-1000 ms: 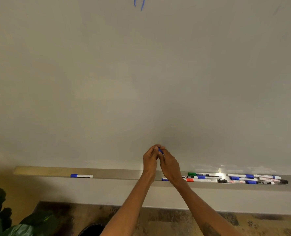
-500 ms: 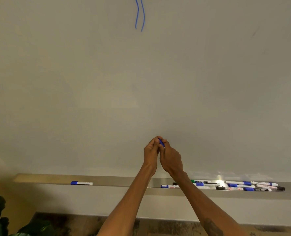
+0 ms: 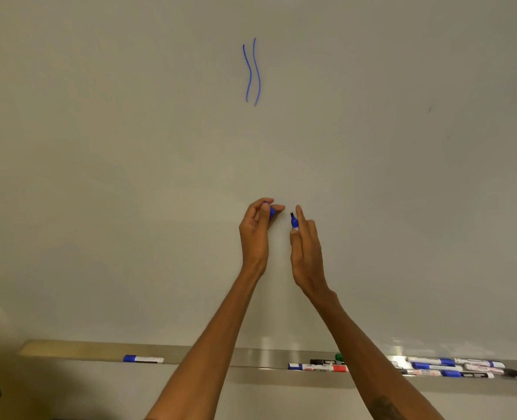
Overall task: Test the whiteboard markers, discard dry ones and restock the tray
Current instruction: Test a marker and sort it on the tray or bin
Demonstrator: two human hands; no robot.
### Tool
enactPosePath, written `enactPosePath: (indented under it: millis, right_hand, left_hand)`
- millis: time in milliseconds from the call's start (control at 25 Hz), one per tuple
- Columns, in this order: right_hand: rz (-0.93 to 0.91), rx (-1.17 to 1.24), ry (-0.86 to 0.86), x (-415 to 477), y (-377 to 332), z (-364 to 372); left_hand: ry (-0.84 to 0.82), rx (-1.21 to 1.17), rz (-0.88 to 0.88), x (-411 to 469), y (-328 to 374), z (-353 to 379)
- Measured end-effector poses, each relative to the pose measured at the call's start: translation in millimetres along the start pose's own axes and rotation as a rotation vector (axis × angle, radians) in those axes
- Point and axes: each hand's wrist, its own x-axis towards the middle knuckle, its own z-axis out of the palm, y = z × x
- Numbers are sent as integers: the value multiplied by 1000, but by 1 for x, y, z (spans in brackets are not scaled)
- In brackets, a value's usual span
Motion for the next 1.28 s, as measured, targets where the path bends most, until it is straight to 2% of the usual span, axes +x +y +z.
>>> enactPosePath:
  millis: [80,200,360,520,600,760,920,1040,1280]
  right_hand:
    - [-80,27,34,23,-25,-3]
    - [-168,211,106,53,-62,-15]
    - [-113,445,108,88,-103,-25]
    - [-20,771,51,114,-130,-33]
    - [-11,826,18,121,-137,-36]
    - [-86,748,13,128,-144,-29]
    - [-68,708,68,143,-155,-18]
    - [-164,563,145,155,-160,-10]
    - [-384,295,309,178,-167,2]
  left_hand:
    - [14,39,107,17,25,2]
    - [56,73,199,44,58,2]
    - [150,147,344,74,94,2]
    - [166,273,621,109,126,-2]
    - [173,347,747,130,137,-4]
    - [189,454,831,164,156,-5]
    - [152,500,806,187,158,-4]
    - [147,515,766,197,148,-3]
    - [163,578,822,206,140,-5]
